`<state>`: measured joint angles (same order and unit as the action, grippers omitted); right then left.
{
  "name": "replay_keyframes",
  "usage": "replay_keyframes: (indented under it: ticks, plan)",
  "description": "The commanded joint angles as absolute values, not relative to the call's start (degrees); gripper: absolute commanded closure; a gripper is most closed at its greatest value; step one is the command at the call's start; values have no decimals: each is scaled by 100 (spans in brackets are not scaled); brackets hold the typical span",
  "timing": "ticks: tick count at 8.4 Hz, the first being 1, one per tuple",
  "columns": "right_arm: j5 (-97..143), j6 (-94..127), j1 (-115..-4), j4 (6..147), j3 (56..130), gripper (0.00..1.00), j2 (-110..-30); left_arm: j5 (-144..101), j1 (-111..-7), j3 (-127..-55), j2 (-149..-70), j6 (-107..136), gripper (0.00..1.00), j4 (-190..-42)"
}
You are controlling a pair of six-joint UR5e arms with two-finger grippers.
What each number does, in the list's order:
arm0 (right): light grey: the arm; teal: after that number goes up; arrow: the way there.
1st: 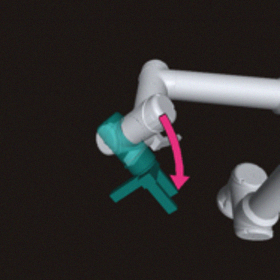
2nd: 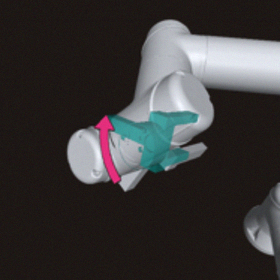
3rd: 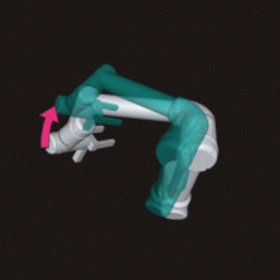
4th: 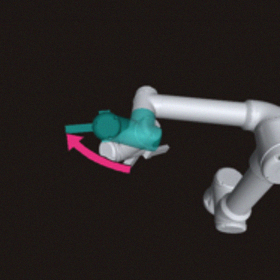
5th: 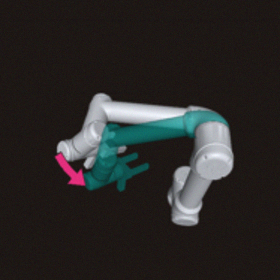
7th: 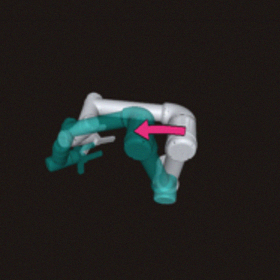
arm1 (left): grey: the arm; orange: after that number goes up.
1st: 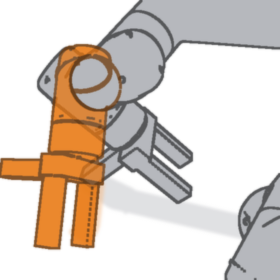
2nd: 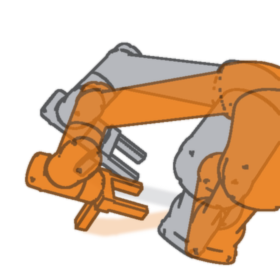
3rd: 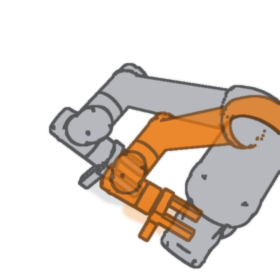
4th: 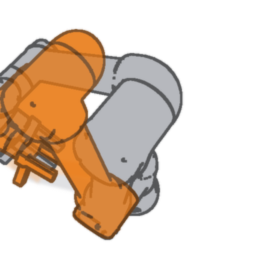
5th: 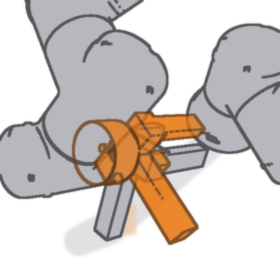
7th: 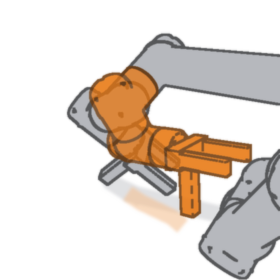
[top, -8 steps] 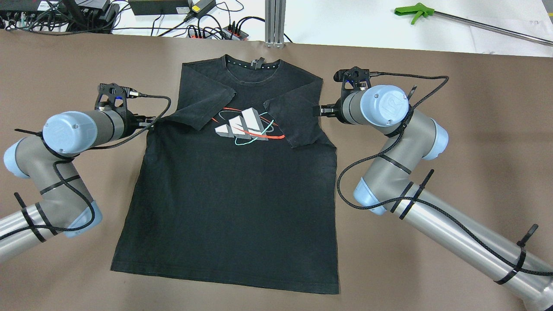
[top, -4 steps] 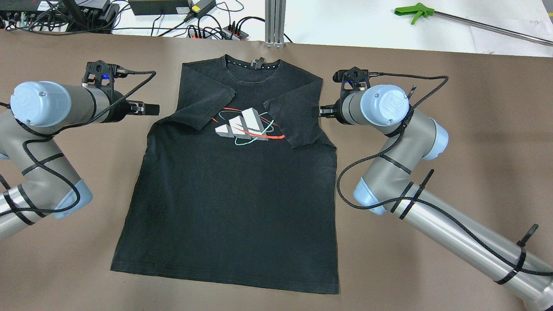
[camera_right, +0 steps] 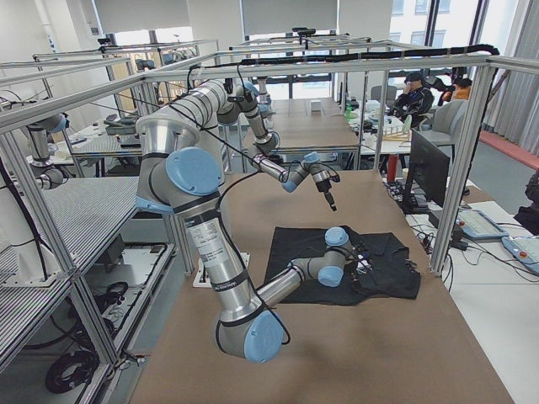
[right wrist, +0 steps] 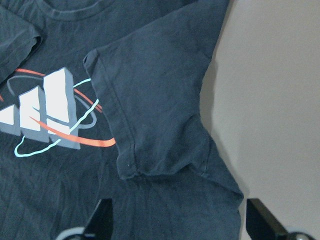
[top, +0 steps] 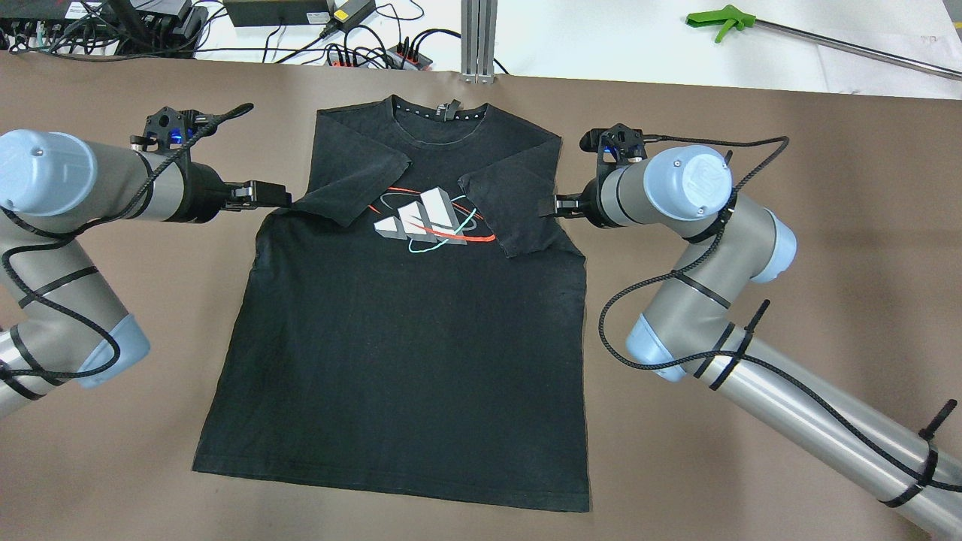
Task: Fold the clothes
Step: 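Move both grippers down to the shirt's hem corners nearest the robot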
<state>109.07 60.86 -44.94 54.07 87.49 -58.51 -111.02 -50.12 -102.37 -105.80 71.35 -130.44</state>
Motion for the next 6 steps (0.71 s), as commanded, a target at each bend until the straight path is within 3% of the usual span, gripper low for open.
replay_keyframes:
  ticks: [1,3,6]
  plan:
    - [11451,6537,-4343,5388,9795,6,-6527,-11215,-5018,-11108,-9749,7356,6,-13052]
    - [11592,7151,-3948,5379,10780,6,-7221,-11189,-5019,-11153,-9633,7767,6,-13052]
    - [11523,8232,-3474,5370,11345,6,-7882,-11214,-4992,-11338,-9267,7778,6,-13147]
